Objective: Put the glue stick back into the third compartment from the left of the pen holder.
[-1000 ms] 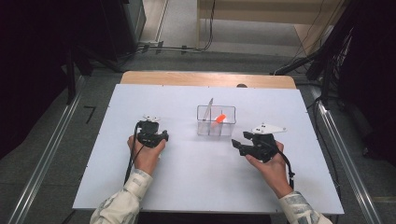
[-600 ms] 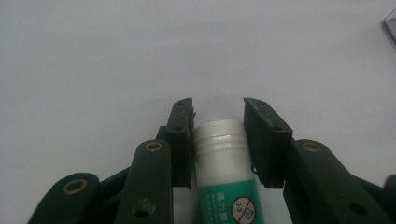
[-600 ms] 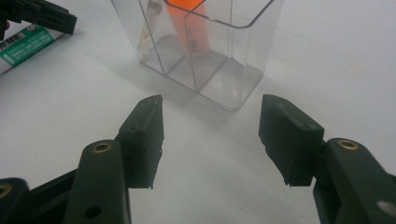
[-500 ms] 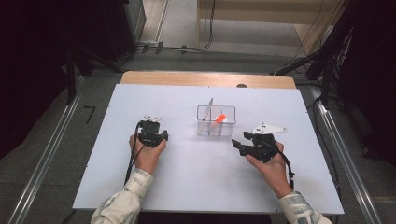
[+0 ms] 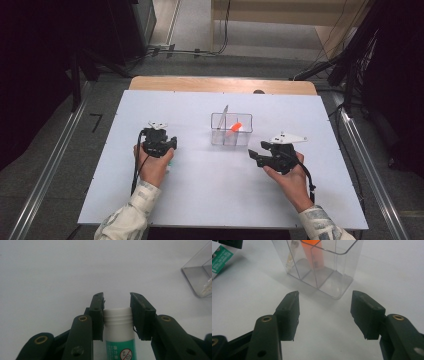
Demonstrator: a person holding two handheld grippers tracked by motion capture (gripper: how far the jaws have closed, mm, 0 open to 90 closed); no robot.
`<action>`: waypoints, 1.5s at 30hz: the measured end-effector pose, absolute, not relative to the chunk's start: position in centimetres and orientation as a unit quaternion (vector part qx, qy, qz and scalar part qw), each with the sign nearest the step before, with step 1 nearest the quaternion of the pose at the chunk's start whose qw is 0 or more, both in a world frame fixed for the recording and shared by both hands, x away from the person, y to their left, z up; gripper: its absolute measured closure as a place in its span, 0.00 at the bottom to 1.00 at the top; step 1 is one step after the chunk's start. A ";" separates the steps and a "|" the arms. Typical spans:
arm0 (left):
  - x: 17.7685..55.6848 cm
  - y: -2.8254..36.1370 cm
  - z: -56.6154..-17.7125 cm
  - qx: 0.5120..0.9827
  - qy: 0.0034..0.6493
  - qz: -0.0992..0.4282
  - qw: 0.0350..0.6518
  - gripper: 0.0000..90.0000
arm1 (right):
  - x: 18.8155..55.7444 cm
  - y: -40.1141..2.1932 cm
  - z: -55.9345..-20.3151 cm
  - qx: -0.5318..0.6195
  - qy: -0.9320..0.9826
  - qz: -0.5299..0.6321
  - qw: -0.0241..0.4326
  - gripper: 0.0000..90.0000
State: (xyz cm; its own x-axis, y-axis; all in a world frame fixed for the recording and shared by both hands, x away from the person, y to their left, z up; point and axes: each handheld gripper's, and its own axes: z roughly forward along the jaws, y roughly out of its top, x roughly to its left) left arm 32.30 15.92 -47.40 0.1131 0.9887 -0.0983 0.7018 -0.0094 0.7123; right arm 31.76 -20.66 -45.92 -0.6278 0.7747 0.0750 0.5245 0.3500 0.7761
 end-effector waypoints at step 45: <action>30.3 12.1 -44.6 0.671 0.555 0.218 0.442 0.73 | 29.9 -10.1 -47.0 0.333 0.820 0.457 0.089 0.43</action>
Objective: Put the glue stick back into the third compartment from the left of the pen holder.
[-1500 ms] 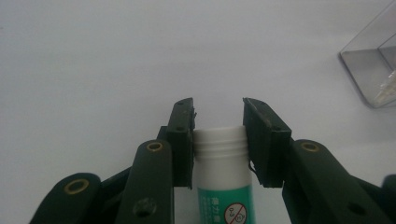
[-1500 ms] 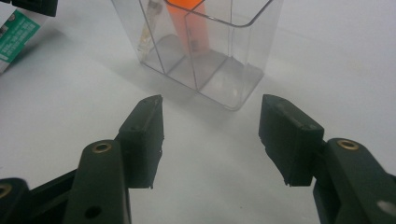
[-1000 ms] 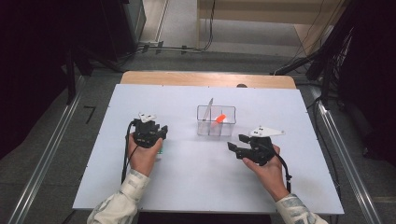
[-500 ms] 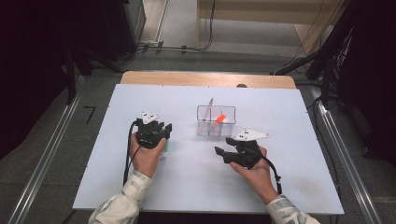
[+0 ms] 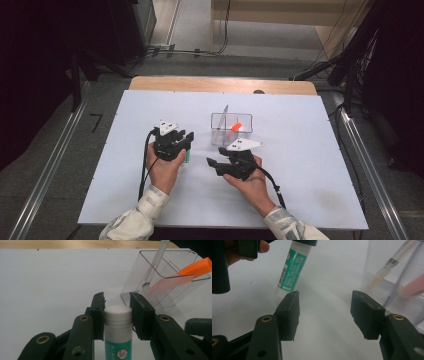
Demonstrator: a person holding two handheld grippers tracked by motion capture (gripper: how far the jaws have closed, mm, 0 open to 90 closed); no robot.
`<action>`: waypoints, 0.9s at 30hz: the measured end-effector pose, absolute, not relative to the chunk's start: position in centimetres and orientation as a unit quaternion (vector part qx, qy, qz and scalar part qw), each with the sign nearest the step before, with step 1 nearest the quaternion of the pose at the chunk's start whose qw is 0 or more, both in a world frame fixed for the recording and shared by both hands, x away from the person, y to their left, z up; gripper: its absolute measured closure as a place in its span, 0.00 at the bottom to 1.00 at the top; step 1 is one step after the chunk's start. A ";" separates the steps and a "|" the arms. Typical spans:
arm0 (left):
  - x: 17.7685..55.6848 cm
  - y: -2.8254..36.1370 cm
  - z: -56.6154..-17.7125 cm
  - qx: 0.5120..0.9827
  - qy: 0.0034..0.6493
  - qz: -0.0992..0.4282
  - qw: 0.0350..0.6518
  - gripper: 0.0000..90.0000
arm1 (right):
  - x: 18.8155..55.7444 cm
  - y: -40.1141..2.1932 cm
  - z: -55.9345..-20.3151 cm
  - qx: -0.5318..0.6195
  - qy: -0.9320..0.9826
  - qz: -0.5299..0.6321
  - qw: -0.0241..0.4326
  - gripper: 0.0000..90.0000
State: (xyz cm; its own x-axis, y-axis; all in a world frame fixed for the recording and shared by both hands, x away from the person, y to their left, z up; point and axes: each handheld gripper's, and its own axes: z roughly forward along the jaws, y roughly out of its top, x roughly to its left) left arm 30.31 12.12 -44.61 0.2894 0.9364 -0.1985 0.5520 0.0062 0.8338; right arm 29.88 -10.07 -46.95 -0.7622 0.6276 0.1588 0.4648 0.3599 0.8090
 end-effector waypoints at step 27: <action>29.7 8.1 -44.3 0.680 0.525 0.220 0.462 0.73 | 30.9 -7.3 -47.5 0.338 0.818 0.457 0.085 0.43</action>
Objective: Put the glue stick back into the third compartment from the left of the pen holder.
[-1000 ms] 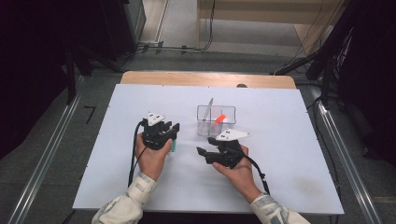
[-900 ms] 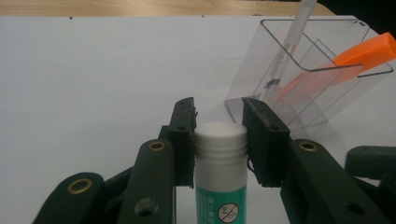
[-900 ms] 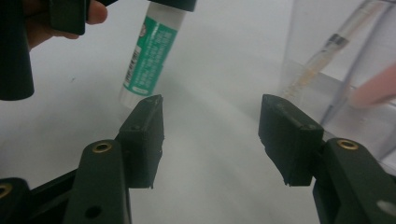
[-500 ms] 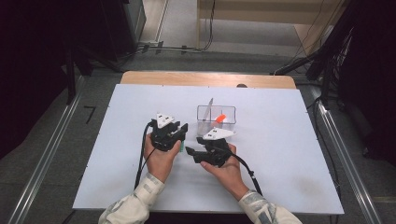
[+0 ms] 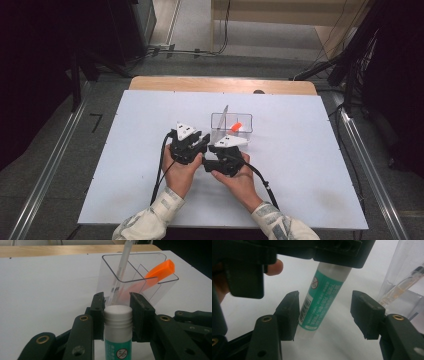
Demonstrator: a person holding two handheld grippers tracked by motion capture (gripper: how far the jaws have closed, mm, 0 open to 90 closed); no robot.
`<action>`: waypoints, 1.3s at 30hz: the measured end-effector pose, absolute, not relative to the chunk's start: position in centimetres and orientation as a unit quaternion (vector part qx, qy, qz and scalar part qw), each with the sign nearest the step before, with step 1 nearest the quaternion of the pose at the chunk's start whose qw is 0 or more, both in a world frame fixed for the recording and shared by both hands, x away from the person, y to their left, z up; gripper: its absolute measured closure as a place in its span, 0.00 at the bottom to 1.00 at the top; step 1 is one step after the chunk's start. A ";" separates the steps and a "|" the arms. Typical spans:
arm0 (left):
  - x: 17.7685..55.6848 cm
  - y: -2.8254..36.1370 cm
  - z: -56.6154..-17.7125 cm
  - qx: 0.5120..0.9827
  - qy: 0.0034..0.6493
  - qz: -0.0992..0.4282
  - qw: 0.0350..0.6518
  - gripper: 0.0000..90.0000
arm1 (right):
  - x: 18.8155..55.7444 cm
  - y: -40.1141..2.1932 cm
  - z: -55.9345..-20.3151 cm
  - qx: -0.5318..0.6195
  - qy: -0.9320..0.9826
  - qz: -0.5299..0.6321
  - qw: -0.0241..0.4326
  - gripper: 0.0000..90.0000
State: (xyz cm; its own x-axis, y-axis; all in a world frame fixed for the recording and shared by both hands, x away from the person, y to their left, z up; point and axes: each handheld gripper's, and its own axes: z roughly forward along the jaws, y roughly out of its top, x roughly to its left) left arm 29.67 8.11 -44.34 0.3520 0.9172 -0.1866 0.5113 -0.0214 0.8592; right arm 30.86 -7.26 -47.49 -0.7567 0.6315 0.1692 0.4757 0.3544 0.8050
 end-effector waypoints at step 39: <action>28.7 7.7 -44.4 0.685 0.500 0.210 0.486 0.50 | 31.8 -8.9 -47.7 0.343 0.820 0.446 0.109 0.70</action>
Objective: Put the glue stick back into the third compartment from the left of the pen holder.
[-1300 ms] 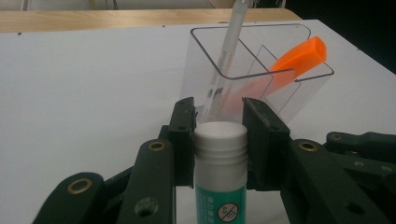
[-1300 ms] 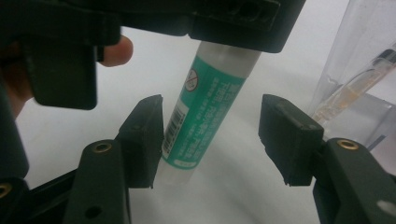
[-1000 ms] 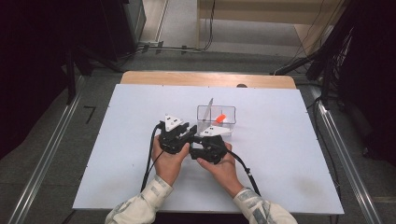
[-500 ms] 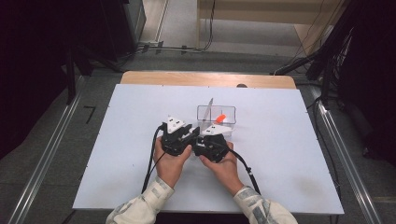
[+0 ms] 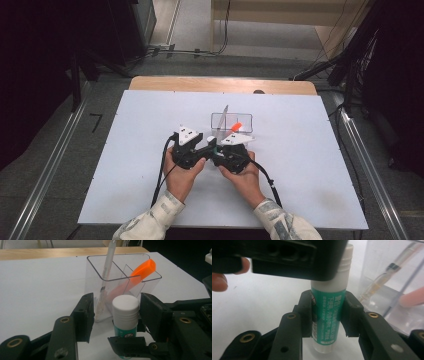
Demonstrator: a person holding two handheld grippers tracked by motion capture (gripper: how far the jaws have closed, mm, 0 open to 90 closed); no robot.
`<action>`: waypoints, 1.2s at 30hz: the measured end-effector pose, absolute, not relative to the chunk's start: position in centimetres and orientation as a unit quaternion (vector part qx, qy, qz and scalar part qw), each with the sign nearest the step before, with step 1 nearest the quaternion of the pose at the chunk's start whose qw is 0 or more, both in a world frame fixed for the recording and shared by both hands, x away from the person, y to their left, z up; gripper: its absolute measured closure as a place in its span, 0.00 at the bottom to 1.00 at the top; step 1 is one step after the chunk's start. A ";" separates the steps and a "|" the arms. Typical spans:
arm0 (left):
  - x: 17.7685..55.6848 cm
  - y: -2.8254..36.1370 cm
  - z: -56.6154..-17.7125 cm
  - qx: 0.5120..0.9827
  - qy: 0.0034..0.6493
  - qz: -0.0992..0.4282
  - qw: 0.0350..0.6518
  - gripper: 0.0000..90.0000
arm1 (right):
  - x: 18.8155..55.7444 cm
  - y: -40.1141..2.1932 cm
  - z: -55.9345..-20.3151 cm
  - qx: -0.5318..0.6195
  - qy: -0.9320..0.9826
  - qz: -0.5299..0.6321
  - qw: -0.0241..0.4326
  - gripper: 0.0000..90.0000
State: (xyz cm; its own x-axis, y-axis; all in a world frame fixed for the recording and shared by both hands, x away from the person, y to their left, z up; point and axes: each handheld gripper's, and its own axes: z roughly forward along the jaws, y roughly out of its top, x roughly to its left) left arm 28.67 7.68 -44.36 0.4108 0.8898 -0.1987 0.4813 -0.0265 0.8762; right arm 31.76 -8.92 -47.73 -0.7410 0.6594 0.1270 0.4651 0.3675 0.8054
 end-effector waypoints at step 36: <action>29.9 15.6 -48.6 0.648 0.588 0.236 0.423 0.36 | 32.9 -18.2 -44.5 0.405 0.762 0.472 0.180 0.70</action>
State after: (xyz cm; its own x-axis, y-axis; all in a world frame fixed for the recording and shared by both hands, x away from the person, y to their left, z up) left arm 29.94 15.55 -48.59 0.1971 0.9615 -0.1918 0.5632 0.0491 0.8249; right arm 32.90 -18.17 -44.49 -0.6072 0.7872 0.1079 0.4471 0.2262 0.8654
